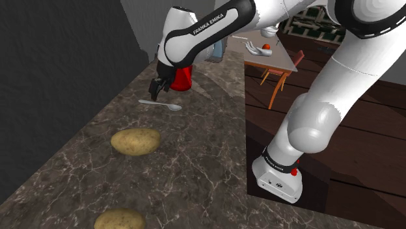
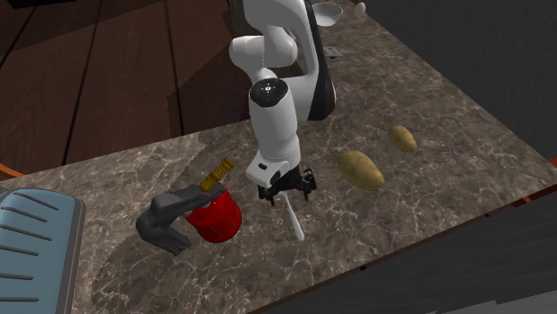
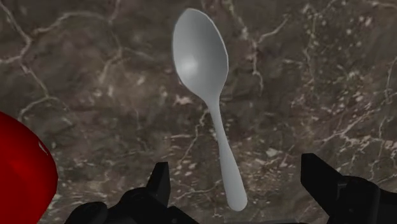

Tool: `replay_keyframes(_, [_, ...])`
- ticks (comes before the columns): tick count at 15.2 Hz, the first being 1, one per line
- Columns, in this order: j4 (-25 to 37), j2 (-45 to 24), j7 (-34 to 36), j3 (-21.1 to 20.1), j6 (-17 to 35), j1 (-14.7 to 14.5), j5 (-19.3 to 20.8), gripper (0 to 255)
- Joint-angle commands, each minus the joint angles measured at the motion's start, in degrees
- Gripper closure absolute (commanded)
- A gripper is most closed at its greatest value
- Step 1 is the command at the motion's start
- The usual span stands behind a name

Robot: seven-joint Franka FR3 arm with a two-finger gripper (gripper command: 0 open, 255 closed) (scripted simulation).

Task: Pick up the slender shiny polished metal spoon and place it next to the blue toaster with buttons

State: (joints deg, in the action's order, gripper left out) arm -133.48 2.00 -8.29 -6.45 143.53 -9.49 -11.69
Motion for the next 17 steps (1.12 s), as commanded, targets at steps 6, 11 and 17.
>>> replay_keyframes(6, [0.5, -5.5, -0.4, -0.5, 5.4, -0.5, -0.5, 0])
replay_keyframes(11, [0.5, -5.9, -0.4, -0.5, 5.8, -0.5, -0.5, 0])
replay_keyframes(17, [0.5, -5.9, -0.4, -0.5, 5.8, -0.5, -0.5, 255])
